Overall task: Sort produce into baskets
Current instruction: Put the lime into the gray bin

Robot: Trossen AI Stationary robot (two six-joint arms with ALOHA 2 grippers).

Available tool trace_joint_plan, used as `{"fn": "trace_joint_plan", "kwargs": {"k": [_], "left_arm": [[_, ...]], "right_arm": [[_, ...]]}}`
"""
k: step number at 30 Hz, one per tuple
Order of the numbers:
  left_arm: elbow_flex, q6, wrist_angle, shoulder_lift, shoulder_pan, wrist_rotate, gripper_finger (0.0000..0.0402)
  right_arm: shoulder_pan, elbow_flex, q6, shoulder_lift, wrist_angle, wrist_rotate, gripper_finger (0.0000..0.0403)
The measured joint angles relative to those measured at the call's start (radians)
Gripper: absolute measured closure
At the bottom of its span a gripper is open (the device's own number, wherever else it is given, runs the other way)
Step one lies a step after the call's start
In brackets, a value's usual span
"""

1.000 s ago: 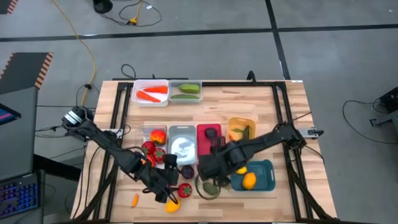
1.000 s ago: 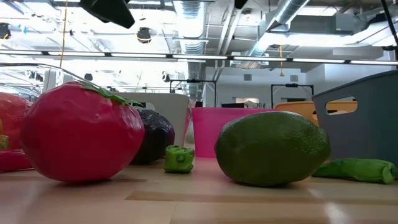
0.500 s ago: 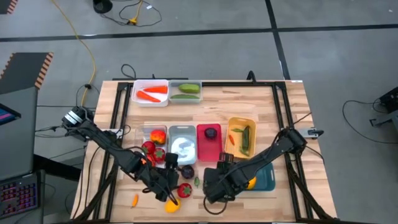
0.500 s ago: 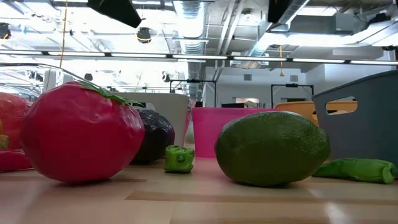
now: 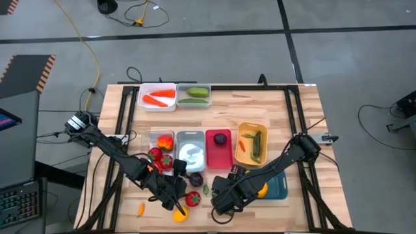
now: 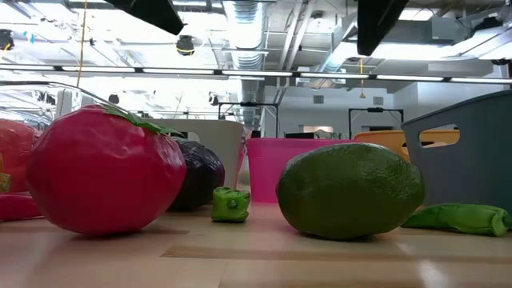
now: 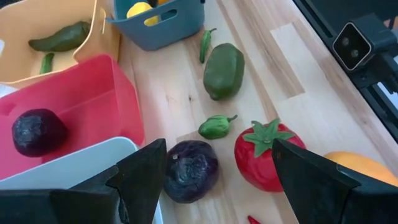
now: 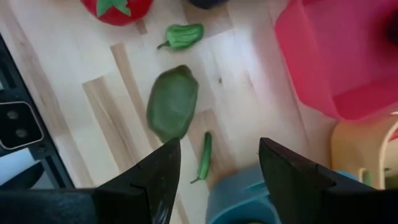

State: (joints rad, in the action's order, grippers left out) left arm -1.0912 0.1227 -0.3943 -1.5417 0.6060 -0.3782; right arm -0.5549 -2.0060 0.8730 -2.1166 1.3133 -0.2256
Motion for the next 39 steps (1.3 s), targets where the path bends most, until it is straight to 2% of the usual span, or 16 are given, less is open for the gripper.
{"fn": "trace_joint_plan", "kwargs": {"k": [4, 9, 18, 29, 39], "left_arm": [[0.0, -0.007, 0.0, 0.0, 0.0, 0.0, 0.0121], [0.0, -0.007, 0.0, 0.0, 0.0, 0.0, 0.0121], [0.0, -0.007, 0.0, 0.001, 0.0, 0.0, 0.0121], [0.0, -0.007, 0.0, 0.001, 0.0, 0.001, 0.0121], [0.0, -0.007, -0.001, 0.001, 0.0, 0.002, 0.0121]], "right_arm": [[0.001, 0.0, 0.002, 0.0, -0.01, 0.035, 0.0159], [0.016, 0.0, -0.039, 0.0, -0.021, 0.133, 0.0159], [0.036, 0.0, -0.043, 0.0, -0.1, 0.137, 0.0159], [0.053, 0.0, -0.086, 0.0, -0.1, 0.2, 0.0157], [0.06, 0.0, -0.095, 0.0, -0.1, 0.215, 0.0157]]}}
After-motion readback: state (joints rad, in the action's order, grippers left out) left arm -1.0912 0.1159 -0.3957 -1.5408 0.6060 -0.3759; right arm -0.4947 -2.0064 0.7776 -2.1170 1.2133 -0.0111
